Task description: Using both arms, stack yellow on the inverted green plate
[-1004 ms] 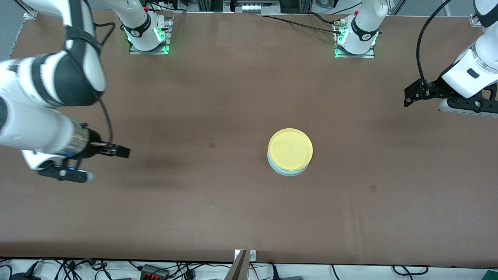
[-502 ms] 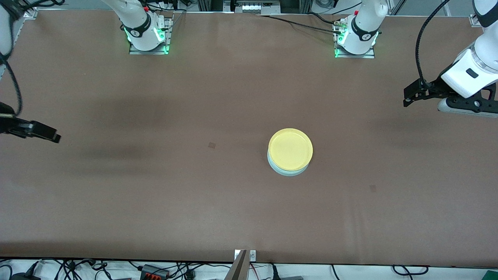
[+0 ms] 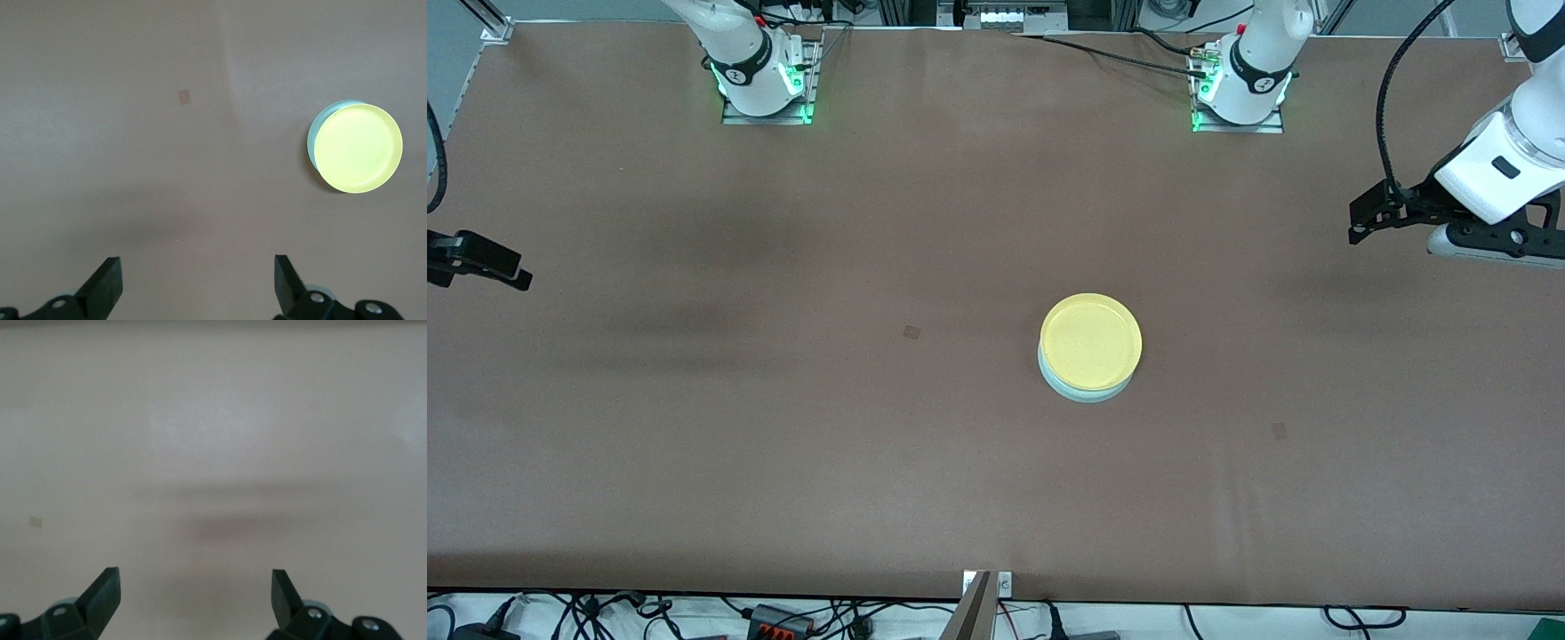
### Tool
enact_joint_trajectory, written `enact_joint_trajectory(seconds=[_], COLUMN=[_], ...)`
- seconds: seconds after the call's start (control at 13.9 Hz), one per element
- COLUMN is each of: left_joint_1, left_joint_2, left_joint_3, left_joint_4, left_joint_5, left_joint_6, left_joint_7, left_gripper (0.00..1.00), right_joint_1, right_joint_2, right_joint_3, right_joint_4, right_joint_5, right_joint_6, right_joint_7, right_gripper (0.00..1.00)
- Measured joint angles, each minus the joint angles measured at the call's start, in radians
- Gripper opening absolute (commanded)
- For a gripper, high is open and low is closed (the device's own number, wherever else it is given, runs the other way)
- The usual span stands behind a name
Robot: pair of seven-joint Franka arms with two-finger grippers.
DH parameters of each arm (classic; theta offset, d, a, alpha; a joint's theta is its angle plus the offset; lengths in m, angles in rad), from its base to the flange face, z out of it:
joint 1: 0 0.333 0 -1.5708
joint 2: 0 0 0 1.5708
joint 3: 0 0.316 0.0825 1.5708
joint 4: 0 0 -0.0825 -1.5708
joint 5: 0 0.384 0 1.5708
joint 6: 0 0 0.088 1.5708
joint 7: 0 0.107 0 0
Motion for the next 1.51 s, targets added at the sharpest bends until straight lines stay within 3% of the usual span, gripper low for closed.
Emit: enact_joint_trajectory(seconds=[0.5,0.86,1.51], left_joint_1=[0.000,0.000,0.000], left_joint_2=[0.000,0.000,0.000], left_joint_3=[0.000,0.000,0.000], left_joint_4=[0.000,0.000,0.000], left_joint_5=[0.000,0.000,0.000], left_joint_6=[0.000,-0.001,-0.001], left_joint_7=[0.000,0.000,0.000], left_gripper=[1.00,1.00,1.00], right_joint_1=[0.003,0.004,0.004], right_joint_2=[-0.121,-0.247,-0.275], right_joint_3=[0.008,0.009,0.030], right_joint_4=[-0.183,-0.378,-0.397], right_joint_5=[-0.005,-0.007,-0.039], right_joint_6=[0.026,0.126,0.125], right_joint_7=[0.000,0.000,0.001], right_gripper=[1.00,1.00,1.00])
